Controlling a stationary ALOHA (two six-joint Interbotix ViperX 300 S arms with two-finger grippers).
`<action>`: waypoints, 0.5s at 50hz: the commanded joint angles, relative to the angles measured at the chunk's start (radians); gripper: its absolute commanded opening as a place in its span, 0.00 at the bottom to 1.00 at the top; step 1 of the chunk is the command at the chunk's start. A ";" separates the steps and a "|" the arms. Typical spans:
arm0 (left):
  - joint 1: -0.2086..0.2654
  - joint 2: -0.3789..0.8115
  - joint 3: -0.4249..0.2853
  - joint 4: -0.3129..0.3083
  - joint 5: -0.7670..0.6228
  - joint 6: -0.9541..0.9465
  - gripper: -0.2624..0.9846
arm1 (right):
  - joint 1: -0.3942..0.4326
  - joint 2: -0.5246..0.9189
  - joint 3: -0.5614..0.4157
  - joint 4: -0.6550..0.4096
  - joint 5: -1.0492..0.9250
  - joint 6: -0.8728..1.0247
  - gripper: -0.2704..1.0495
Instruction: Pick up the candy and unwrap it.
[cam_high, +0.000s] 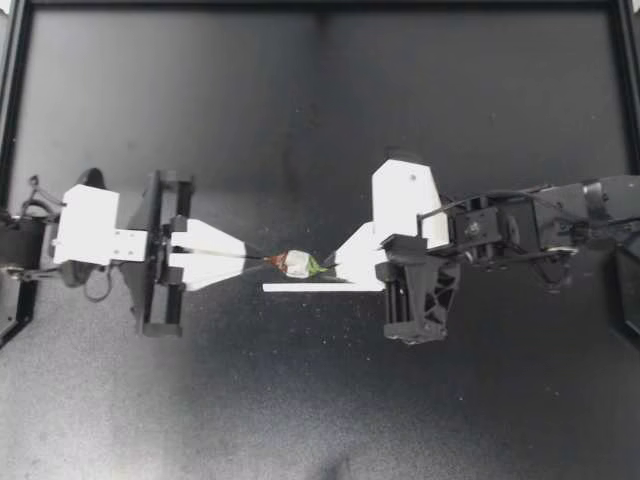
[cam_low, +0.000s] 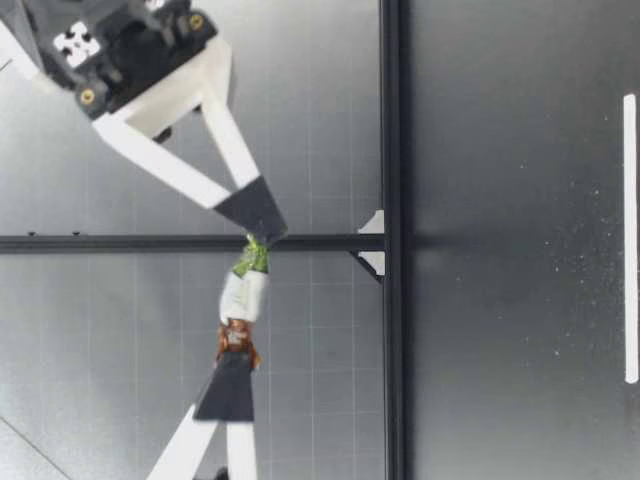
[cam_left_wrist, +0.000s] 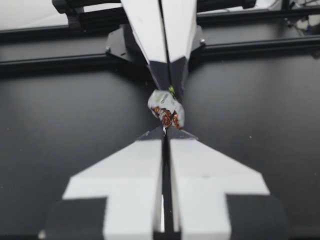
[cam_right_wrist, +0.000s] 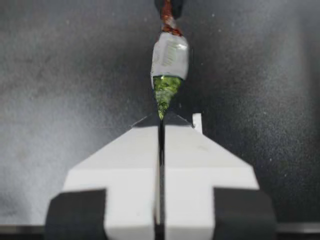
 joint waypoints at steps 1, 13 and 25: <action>-0.002 -0.025 -0.003 0.000 -0.005 -0.002 0.07 | -0.005 -0.034 -0.002 0.002 -0.005 0.006 0.07; 0.000 -0.020 -0.003 0.000 -0.002 -0.005 0.07 | -0.005 -0.035 0.002 0.002 -0.012 0.012 0.07; 0.000 0.023 -0.040 0.000 0.000 -0.003 0.07 | -0.005 -0.003 -0.026 -0.003 -0.048 0.005 0.07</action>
